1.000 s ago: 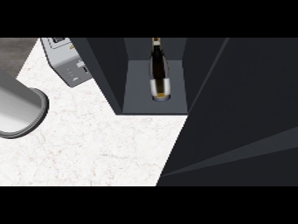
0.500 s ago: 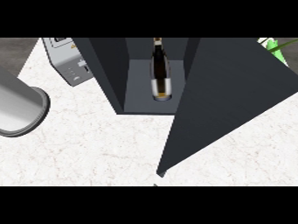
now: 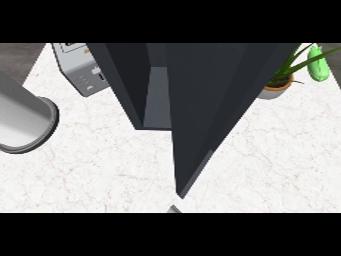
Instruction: Pick up the wine, place it into the cabinet and close the cabinet
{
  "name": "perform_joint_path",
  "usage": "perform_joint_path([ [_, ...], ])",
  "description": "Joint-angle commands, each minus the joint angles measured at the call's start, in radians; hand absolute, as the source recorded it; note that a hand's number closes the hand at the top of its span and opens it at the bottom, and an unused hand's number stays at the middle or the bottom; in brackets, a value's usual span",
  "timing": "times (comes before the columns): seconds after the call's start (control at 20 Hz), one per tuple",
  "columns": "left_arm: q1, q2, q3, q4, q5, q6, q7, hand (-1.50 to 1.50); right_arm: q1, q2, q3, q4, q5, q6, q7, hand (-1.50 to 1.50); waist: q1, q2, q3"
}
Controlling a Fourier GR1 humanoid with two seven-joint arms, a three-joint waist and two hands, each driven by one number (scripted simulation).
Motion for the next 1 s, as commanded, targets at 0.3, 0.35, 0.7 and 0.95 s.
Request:
perform_joint_path([
  [0.3, -0.051, -0.038, -0.008, 0.02, -0.02, 0.0, 0.025, -1.5, -0.464, 0.181, -0.156, 0.397, -0.202, -0.157, -0.058, 1.5, 0.023, 0.005, 0.001],
  [0.35, -0.081, -0.05, -0.031, 0.04, -0.018, 0.01, 0.039, -1.5, -0.54, 0.182, -0.18, 0.431, -0.214, -0.178, -0.042, 1.5, 0.018, 0.006, 0.0],
  [0.7, -0.087, -0.081, -0.007, 0.075, -0.042, 0.015, 0.041, -1.5, -0.764, 0.185, -0.354, 0.78, -0.266, -0.071, -0.182, 1.5, 0.004, 0.009, 0.002],
  [0.95, -0.053, -0.086, 0.026, 0.033, -0.057, 0.015, 0.065, -1.5, -0.836, 0.185, -0.397, 0.905, -0.209, -0.043, -0.205, 1.5, -0.005, 0.001, 0.003],
])
